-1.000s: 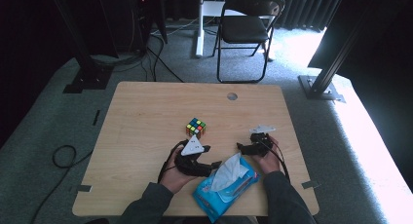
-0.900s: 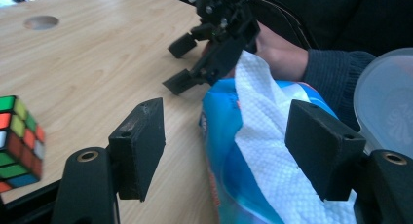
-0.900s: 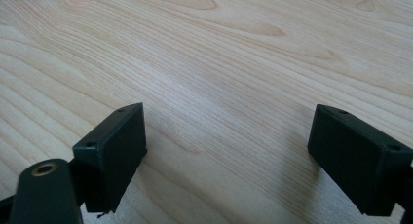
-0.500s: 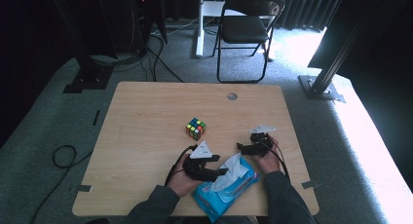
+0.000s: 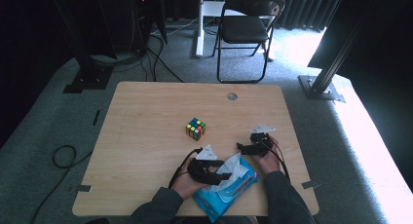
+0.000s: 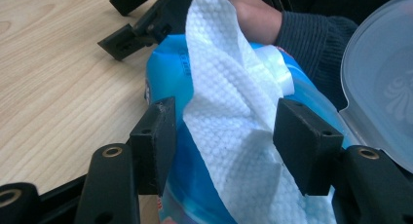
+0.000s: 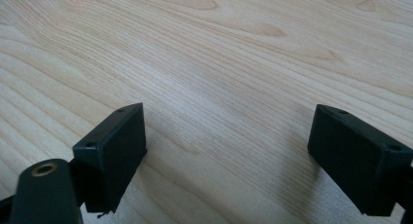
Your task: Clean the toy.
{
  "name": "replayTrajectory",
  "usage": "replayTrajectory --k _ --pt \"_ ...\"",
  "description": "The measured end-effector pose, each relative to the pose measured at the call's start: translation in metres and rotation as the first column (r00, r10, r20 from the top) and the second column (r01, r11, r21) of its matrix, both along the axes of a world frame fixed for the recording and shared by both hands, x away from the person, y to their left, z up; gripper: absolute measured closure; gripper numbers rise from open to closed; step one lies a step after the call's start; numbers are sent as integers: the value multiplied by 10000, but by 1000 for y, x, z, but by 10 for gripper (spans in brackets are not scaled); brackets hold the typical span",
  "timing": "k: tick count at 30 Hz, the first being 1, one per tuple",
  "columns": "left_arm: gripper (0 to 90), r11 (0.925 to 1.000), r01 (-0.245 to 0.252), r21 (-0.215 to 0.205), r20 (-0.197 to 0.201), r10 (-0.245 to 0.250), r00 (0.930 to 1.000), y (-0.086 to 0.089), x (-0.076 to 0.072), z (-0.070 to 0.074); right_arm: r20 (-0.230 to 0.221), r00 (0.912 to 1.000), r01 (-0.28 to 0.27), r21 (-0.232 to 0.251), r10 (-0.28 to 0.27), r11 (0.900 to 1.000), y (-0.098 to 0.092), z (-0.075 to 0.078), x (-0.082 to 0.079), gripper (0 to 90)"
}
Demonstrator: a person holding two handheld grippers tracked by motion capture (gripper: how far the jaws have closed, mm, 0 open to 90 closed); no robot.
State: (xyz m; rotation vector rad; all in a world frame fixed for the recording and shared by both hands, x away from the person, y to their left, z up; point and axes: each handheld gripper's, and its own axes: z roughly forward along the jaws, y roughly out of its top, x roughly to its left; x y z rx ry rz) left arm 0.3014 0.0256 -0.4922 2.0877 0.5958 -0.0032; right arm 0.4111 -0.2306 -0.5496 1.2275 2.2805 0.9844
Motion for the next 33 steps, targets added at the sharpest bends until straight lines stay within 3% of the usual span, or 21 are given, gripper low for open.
replayTrajectory --k 4,11,17,33 --pt "514 10000 35 79 190 -37 9998 -2 -3 0 0 10000 -1 -1 1 10000 0 0 0 137" --pt "691 9991 214 364 913 -247 9955 -5 -10 3 0 10000 1 1 -1 10000 0 0 0 137" --pt "863 9984 343 446 1159 -392 9925 -7 -13 5 -5 10000 -4 -7 4 10000 0 0 0 137" --pt "880 9995 38 321 1357 -81 9907 -2 -12 10 -4 10000 -4 -7 4 10000 0 0 0 137"
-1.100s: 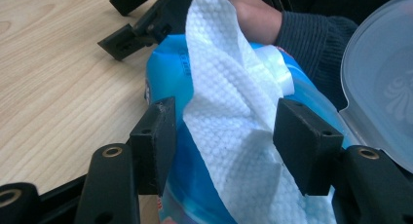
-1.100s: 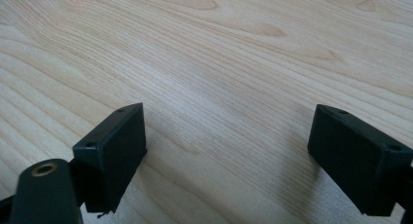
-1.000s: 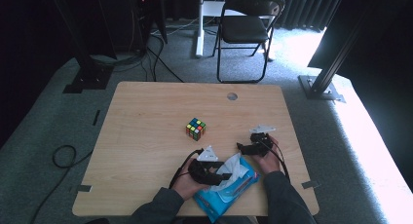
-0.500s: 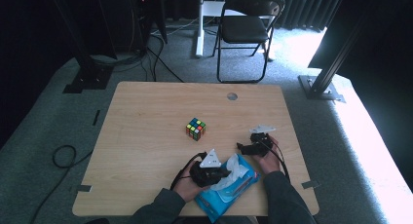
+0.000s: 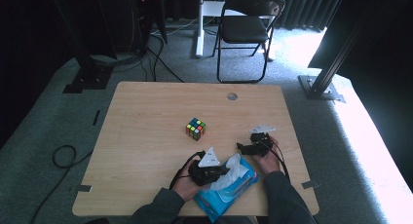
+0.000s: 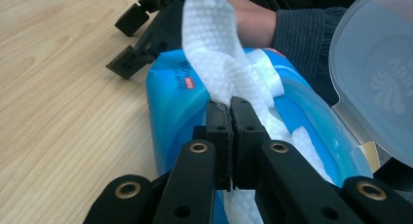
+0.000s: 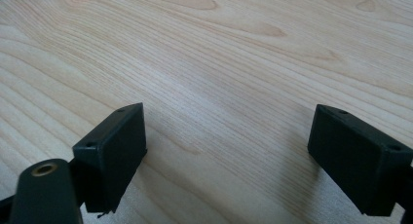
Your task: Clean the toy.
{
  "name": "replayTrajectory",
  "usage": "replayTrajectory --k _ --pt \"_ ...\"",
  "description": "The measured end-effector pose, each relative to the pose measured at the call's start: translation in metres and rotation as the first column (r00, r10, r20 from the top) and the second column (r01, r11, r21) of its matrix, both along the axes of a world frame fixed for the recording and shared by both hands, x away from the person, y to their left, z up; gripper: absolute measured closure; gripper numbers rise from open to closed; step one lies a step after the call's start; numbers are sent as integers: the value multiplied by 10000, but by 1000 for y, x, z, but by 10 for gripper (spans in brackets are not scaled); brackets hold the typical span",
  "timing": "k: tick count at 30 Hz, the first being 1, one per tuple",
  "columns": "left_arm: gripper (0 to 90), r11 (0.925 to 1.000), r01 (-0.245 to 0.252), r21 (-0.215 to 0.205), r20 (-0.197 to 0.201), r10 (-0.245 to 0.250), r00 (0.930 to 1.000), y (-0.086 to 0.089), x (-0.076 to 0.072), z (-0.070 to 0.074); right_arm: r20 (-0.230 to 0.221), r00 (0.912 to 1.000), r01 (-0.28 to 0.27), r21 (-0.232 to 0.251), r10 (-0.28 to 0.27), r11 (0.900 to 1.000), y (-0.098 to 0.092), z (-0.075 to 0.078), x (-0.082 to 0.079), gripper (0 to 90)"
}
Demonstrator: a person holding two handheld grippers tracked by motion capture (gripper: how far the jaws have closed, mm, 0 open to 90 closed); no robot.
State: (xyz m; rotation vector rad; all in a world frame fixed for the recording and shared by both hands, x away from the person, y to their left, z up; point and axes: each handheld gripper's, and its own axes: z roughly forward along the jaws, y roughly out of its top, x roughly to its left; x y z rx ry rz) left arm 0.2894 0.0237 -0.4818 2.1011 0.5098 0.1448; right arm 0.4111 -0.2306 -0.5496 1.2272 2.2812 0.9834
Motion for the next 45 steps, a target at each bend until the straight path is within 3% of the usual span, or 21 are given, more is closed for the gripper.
replayTrajectory --k 36,45 --pt "882 9931 -860 -803 163 875 9960 28 12 21 5 10000 2 5 -2 10000 0 0 0 137" --pt "883 9860 -1232 -1123 -282 1208 9923 42 23 18 -1 10000 3 9 -3 10000 0 0 0 137"
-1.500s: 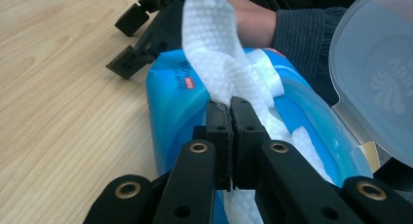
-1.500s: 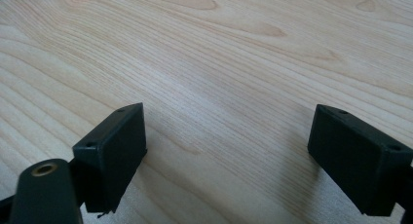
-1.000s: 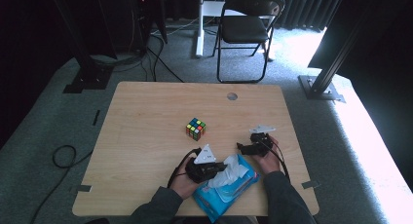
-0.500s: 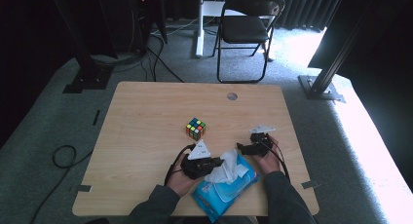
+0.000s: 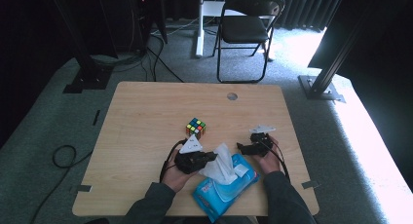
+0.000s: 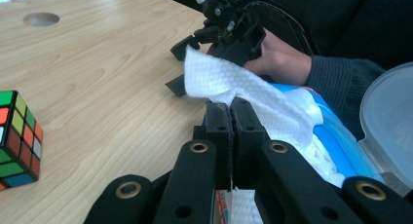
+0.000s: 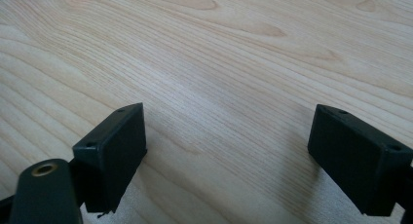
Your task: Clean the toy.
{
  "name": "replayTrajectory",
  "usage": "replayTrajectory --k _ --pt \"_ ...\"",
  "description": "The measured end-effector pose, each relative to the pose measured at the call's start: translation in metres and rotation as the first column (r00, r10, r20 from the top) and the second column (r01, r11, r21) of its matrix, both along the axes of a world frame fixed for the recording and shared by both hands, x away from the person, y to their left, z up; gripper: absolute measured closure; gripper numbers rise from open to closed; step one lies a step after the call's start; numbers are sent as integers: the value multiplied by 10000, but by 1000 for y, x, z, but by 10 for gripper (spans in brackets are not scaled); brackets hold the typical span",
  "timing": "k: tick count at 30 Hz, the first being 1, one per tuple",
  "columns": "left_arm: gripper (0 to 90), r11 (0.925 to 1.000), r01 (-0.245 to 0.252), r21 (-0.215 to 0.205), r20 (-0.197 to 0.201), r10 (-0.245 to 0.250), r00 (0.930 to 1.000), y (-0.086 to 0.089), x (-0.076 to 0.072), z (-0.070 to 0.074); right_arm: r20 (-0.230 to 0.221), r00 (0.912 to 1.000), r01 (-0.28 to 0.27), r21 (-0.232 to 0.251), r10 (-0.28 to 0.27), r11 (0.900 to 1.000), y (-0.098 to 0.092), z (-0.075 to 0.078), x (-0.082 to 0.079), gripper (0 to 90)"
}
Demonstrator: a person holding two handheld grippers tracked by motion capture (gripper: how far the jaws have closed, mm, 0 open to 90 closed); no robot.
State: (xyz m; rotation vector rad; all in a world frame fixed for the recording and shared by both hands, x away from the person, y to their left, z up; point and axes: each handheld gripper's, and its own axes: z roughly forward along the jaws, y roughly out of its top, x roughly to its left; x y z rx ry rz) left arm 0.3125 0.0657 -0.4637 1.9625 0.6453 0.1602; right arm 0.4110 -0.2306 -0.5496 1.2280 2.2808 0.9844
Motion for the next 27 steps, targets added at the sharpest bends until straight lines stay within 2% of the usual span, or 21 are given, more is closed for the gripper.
replayTrajectory --k 10,20,27 --pt "883 9995 -324 -54 36 324 9995 10 5 4 1 10000 0 0 0 10000 0 0 0 137" --pt "883 9986 -529 94 62 528 9986 14 8 3 2 10000 0 0 0 10000 0 0 0 137" --pt "884 9951 -985 68 65 985 9951 25 12 6 1 10000 1 -1 -1 10000 0 0 0 137"
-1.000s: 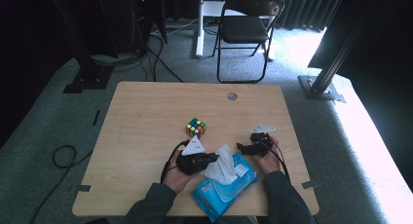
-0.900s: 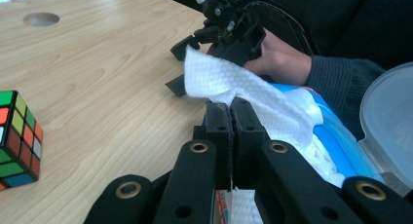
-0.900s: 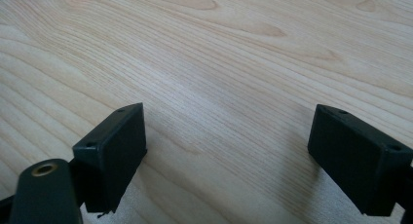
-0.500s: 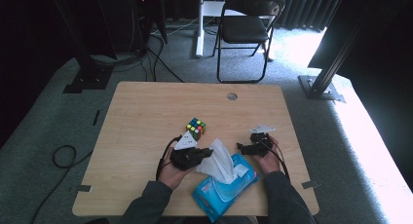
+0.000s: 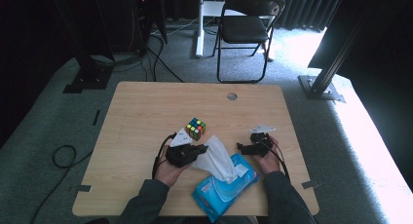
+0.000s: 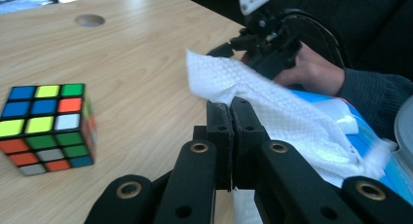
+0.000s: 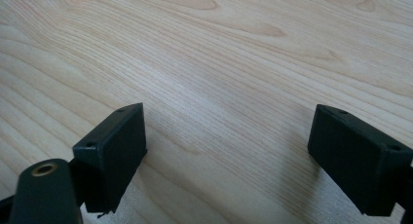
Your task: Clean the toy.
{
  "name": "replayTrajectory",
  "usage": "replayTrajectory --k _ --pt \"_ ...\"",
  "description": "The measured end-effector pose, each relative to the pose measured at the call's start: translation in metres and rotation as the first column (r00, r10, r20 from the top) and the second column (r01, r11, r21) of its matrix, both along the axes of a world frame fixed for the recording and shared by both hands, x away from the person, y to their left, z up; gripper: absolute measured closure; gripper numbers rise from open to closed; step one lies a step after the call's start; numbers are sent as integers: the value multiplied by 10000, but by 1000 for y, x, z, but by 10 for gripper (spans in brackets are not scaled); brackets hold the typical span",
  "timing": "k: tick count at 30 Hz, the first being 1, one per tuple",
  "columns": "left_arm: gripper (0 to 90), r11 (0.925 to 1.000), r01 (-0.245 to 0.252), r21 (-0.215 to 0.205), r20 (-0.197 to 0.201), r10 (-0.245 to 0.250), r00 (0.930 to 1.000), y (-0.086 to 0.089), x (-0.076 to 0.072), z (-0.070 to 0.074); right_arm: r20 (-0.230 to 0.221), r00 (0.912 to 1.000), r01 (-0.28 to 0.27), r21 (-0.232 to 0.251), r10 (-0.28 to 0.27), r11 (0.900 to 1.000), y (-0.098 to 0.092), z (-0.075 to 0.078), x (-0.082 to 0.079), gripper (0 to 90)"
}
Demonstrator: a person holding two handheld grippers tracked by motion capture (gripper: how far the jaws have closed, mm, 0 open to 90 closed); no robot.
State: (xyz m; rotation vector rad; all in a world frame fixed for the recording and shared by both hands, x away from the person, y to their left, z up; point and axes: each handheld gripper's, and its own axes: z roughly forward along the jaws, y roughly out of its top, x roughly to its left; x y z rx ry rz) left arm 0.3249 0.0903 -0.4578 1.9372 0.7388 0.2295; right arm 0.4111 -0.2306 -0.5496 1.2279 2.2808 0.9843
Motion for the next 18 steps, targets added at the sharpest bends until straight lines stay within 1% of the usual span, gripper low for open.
replayTrajectory --k 3,5,8,9,12,18 --pt "885 9999 -114 3 10 114 9999 2 1 1 -1 10000 0 -1 0 10000 0 0 0 137" --pt "885 9997 -208 85 73 208 9998 4 1 1 0 10000 -1 -2 1 10000 0 0 0 137" --pt "885 9994 -342 50 71 341 9994 6 2 2 1 10000 0 0 0 10000 0 0 0 137" --pt "885 9991 -404 139 134 403 9991 7 3 2 2 10000 -2 -1 2 10000 0 0 0 137" --pt "885 9987 -463 230 111 461 9989 7 4 1 1 10000 -2 -2 2 10000 0 0 0 137" --pt "885 9963 -787 340 2 787 9969 11 7 -1 -1 10000 0 0 0 10000 0 0 0 137"
